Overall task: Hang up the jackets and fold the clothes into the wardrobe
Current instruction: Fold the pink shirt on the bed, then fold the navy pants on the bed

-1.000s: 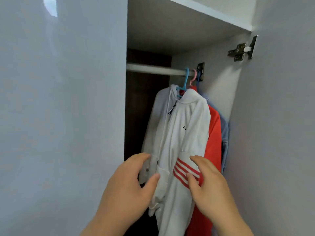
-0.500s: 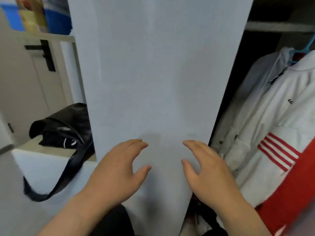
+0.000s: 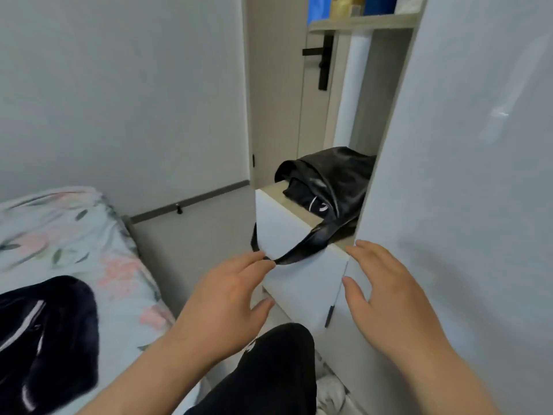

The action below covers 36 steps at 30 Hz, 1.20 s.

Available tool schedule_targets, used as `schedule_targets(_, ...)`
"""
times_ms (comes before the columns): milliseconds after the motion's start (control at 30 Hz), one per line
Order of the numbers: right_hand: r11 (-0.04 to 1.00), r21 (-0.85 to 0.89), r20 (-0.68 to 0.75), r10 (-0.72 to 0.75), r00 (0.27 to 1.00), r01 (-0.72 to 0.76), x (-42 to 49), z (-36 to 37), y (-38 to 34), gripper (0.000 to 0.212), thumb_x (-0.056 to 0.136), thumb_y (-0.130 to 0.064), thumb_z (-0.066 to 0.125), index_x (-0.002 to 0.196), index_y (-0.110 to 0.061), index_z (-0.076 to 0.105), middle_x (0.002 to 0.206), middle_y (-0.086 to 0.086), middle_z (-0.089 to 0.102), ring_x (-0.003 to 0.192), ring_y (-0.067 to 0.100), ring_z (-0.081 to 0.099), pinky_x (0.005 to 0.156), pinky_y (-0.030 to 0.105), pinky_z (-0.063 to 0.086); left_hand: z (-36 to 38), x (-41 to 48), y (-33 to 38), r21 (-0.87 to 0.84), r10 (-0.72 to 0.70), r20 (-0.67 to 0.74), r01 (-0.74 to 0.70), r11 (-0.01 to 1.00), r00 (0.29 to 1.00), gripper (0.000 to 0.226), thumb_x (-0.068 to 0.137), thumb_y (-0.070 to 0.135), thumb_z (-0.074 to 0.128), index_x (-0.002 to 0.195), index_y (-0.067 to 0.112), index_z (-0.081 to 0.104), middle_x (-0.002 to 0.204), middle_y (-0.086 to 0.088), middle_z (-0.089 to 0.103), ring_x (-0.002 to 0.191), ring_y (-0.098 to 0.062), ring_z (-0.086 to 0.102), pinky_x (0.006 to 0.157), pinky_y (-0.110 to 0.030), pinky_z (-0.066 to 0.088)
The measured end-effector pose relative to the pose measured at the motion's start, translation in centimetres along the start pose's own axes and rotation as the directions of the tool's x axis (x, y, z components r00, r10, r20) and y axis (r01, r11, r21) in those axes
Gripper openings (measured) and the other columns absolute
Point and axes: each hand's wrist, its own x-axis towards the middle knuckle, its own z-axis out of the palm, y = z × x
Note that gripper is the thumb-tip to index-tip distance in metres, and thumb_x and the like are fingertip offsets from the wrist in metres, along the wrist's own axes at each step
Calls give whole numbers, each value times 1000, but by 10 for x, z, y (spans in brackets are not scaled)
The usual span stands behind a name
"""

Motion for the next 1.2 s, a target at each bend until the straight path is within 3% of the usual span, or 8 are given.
schedule_targets(200, 975, 123, 167, -202, 965, 183, 32, 62, -53, 49, 95, -31, 55, 143, -33, 46, 151, -19, 36, 134, -5, 24, 103, 13, 21, -30, -58, -39, 123, -237, -75, 244, 962, 969, 53, 64, 31, 88, 113, 24, 69, 118, 4, 67, 107, -18, 65, 98, -29, 41)
schedule_targets(300, 937, 178, 276, -342, 898, 302, 42, 98, -97, 49, 97, -32, 53, 145, -32, 43, 153, -16, 33, 138, 0, 27, 107, 14, 19, -41, -103, -61, 144, -322, -138, 341, 929, 937, 52, 62, 35, 87, 109, 28, 68, 113, 10, 66, 101, -11, 64, 100, -21, 40)
schedule_targets(500, 849, 284, 409, -528, 744, 446, 28, 155, -192, 49, 98, -40, 47, 146, -38, 37, 155, -19, 27, 143, 2, 27, 113, 20, 23, -66, -204, -125, 209, -565, -262, 618, 758, 782, 58, 46, 39, 95, 99, 31, 73, 106, 12, 71, 95, -11, 70, 86, -31, 50)
schedule_targets(600, 829, 287, 445, -558, 700, 479, 11, 180, -220, 48, 98, -41, 47, 145, -42, 34, 155, -22, 24, 142, 0, 27, 110, 15, 22, -69, -246, -162, 118, -688, -236, 723, 681, 687, 52, 70, 43, 81, 118, 34, 66, 129, 14, 60, 120, -8, 58, 104, -29, 38)
schedule_targets(700, 810, 293, 450, -585, 675, 507, -1, 203, -248, 49, 96, -40, 51, 143, -43, 37, 153, -24, 27, 138, 0, 33, 107, 15, 25, -68, -283, -206, 22, -712, -347, 764, 644, 610, 53, 87, 50, 61, 137, 39, 49, 146, 20, 41, 137, 0, 34, 112, -18, 23)
schedule_targets(933, 753, 320, 475, -653, 590, 576, -19, 269, -326, 53, 97, -45, 45, 146, -49, 25, 154, -31, 17, 141, -8, 21, 113, 13, 19, -81, -343, -310, -15, -787, -364, 842, 539, 498, 58, 86, 42, 66, 140, 29, 48, 147, 13, 42, 137, -6, 36, 112, -23, 30)
schedule_targets(1067, 719, 373, 507, -688, 519, 587, -24, 307, -375, 56, 98, -40, 48, 150, -42, 26, 156, -26, 18, 143, -3, 20, 111, 10, 18, -86, -366, -380, -60, -822, -405, 885, 461, 401, 59, 82, 37, 73, 136, 21, 54, 142, 6, 50, 135, -13, 41, 111, -31, 34)
schedule_targets(1200, 667, 415, 532, -730, 430, 618, -25, 344, -418, 61, 98, -38, 50, 151, -41, 22, 158, -24, 14, 145, 1, 16, 114, 17, 20, -66, -381, -438, -113, -892, -354, 933, 340, 282, 78, 76, 59, 68, 142, 23, 48, 151, -1, 42, 141, -19, 33, 114, -36, 29)
